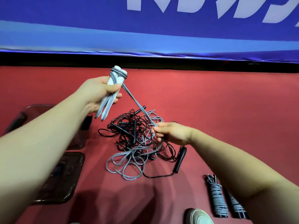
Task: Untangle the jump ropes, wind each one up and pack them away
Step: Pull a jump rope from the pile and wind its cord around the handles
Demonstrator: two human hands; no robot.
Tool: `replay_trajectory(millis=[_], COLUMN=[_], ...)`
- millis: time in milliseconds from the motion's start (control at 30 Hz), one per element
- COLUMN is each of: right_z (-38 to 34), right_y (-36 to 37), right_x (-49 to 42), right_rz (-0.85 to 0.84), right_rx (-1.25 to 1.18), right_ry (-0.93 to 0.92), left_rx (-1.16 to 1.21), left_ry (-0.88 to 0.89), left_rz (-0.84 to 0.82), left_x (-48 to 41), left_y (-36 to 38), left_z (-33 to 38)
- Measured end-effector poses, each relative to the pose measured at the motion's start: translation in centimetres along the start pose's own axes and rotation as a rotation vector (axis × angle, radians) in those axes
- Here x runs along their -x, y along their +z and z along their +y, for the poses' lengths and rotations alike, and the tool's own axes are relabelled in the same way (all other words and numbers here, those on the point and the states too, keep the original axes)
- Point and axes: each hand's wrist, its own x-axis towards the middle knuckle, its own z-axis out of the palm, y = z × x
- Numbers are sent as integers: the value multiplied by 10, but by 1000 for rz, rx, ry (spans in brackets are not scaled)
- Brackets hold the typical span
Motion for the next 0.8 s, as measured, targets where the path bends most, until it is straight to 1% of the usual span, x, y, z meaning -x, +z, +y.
replay_trajectory(millis=[67,100,133,200,233,267,300,333,367,400,433,467,500,533,567,600,633,667,733,800], right_z=[-14,-23,-31,-43,-46,-46,-45,-44,-41,-37,-31,-24,-20,-20,-21,-25,-29,-34,-44,-51], right_y=[-19,-32,-43,-66,-77,-87,-93,-94,-95,-95,-95,-90,-82,-71,-60,-45,-30,-15,10,28], right_x=[12,18,22,25,24,22,21,21,20,19,14,11,9,6,1,-2,-6,-10,-17,-20], right_rz=[-73,-42,41,319,498,709,921,1078,1152,1143,1063,947,826,707,585,467,376,330,337,408], right_rx=[75,183,334,720,882,972,984,952,932,955,1027,1113,1156,1124,1009,825,645,525,448,549], right_ry=[123,178,222,226,163,60,-48,-126,-130,-47,103,261,371,376,282,146,21,-65,-183,-305], left_rx=[-10,1,11,25,23,15,6,-2,-6,-10,-17,-29,-42,-52,-56,-54,-51,-50,-44,-45], left_ry=[-1,4,12,26,28,28,27,24,19,11,2,-10,-22,-36,-50,-64,-74,-79,-80,-80], left_rz=[-2,7,18,26,18,5,-9,-23,-36,-48,-59,-69,-77,-82,-82,-78,-74,-71,-72,-77], left_x=[2,1,0,-2,-2,-1,0,1,2,2,3,3,3,3,3,2,2,2,1,2], left_y=[0,-1,-2,-4,-4,-3,-1,2,5,9,13,18,23,28,33,37,41,44,48,48], left_z=[0,2,6,12,14,15,15,15,14,14,12,11,9,8,6,4,3,2,3,2])
